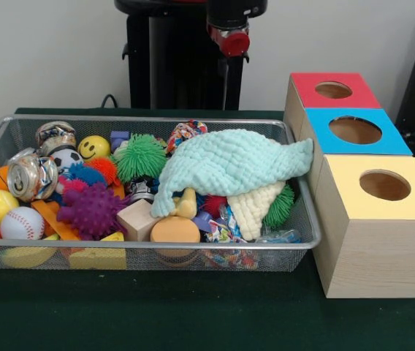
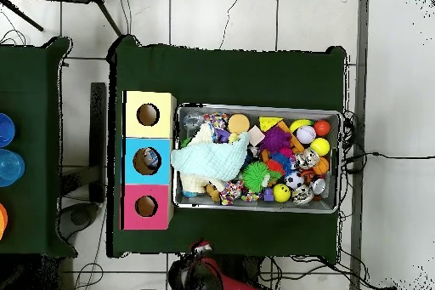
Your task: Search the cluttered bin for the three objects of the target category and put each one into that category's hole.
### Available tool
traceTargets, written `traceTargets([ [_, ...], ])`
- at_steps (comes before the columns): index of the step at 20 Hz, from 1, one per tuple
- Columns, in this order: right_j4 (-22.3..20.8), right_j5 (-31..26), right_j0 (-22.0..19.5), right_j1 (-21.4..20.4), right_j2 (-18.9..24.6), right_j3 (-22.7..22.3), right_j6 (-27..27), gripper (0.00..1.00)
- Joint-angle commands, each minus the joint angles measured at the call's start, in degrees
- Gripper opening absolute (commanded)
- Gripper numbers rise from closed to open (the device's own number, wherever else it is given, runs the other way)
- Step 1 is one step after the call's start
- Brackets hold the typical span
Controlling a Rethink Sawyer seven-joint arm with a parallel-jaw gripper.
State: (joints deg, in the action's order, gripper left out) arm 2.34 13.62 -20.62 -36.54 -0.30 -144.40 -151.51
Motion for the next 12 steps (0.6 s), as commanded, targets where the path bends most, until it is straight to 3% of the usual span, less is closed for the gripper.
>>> traceTargets([
  [1,6.3,6.5,-2.3,3.1,8.2,10.9,-15.2,1.0],
  [6,7.1,6.7,-3.3,3.6,8.6,12.5,-14.4,1.0],
  [12,4.2,4.6,-6.8,3.1,9.6,13.1,-10.4,1.0],
])
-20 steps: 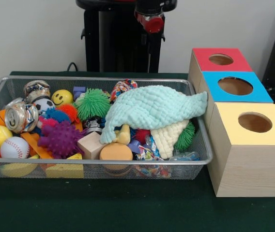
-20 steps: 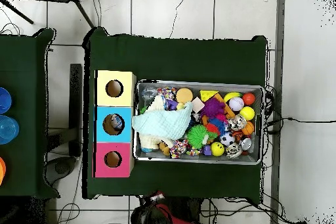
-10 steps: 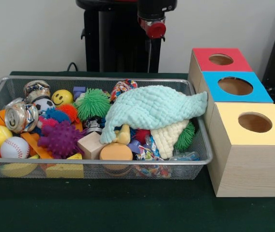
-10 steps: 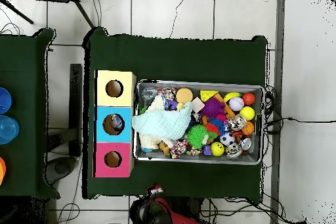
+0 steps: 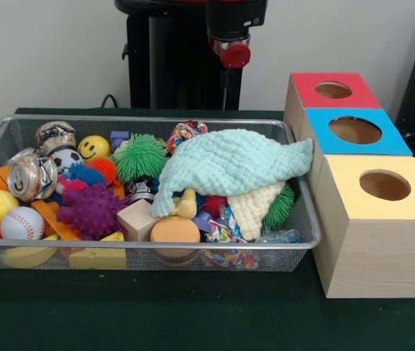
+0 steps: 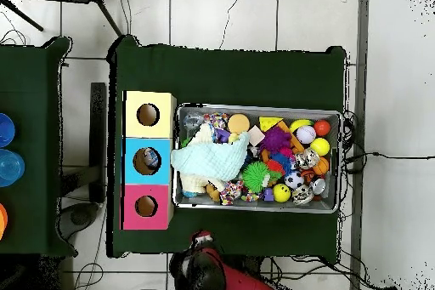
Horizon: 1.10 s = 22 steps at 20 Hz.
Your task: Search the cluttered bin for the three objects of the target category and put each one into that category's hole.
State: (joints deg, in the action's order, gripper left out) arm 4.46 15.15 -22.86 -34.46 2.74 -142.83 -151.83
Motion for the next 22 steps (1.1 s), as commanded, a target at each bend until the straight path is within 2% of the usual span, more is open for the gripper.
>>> traceTargets([
  [1,1.1,1.4,-5.7,0.5,6.9,11.4,-8.6,1.0],
  [5,-0.6,-7.0,-8.5,-2.5,7.1,10.2,-2.8,1.0],
  [8,-2.3,-12.3,-8.0,-5.6,4.9,10.6,2.6,1.0],
  [11,-5.3,-10.9,-5.6,-5.5,1.5,12.9,5.9,1.0],
  [12,-7.8,-10.3,-4.9,-4.8,0.4,14.5,7.9,1.0],
  [18,-11.9,-12.6,0.3,-5.1,-6.1,18.6,7.9,1.0],
  [21,-15.1,-13.1,-0.8,-5.9,-5.8,19.2,8.0,1.0],
  [22,-16.5,-13.4,-2.6,-6.0,-4.0,19.0,7.9,1.0],
])
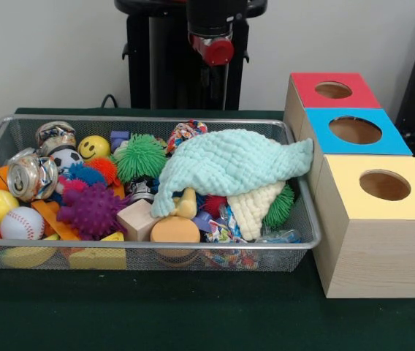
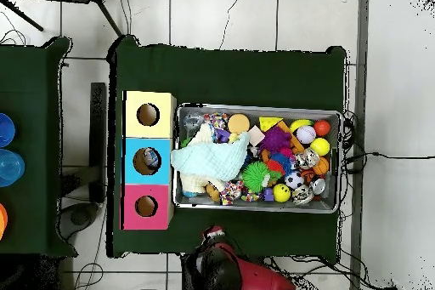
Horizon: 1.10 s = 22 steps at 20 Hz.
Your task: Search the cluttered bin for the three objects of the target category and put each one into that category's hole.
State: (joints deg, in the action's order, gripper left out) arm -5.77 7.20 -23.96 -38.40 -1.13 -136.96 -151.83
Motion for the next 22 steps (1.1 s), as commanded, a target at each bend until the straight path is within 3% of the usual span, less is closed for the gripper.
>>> traceTargets([
  [1,-8.6,-4.8,-3.9,-2.0,2.3,13.2,8.1,1.0],
  [5,-6.9,-7.5,0.3,-3.3,-1.3,14.2,5.1,1.0],
  [7,-3.2,-10.5,4.1,-4.7,-3.4,14.3,1.8,1.0],
  [9,0.1,-10.1,5.9,-4.4,-2.5,13.9,-2.2,1.0],
  [12,-1.1,-0.4,3.3,0.8,0.9,15.2,-4.3,1.0],
  [14,-3.2,2.7,1.4,3.0,2.1,16.5,-3.4,1.0],
  [19,-2.3,-4.0,-0.4,0.1,3.8,16.4,-2.1,1.0],
  [22,-2.6,-4.4,-2.6,-0.5,5.2,17.1,-1.8,1.0],
])
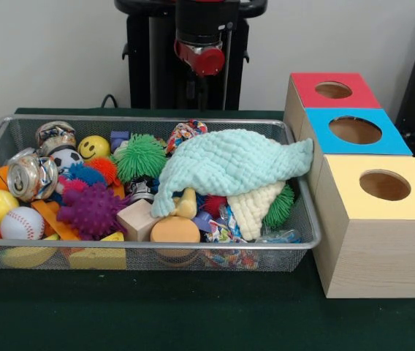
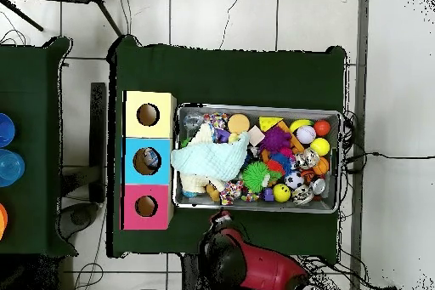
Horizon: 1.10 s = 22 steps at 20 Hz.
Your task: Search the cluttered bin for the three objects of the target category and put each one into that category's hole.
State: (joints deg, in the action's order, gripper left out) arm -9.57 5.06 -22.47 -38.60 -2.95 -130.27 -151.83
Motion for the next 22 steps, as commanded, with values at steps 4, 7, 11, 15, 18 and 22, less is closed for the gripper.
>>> traceTargets([
  [4,0.0,-1.3,-5.4,-1.6,8.3,11.9,-1.0,1.0],
  [7,-1.8,-1.7,-7.0,-2.6,10.3,12.5,0.6,1.0],
  [11,-3.7,-5.6,-8.7,-4.4,11.6,11.2,3.3,1.0],
  [15,-6.3,-10.7,-11.7,-8.3,12.8,5.2,6.1,1.0],
  [18,-9.5,-11.2,-15.1,-10.1,12.6,0.2,7.0,1.0],
  [22,-14.2,-10.2,-17.1,-10.8,11.1,-0.9,7.5,1.0],
])
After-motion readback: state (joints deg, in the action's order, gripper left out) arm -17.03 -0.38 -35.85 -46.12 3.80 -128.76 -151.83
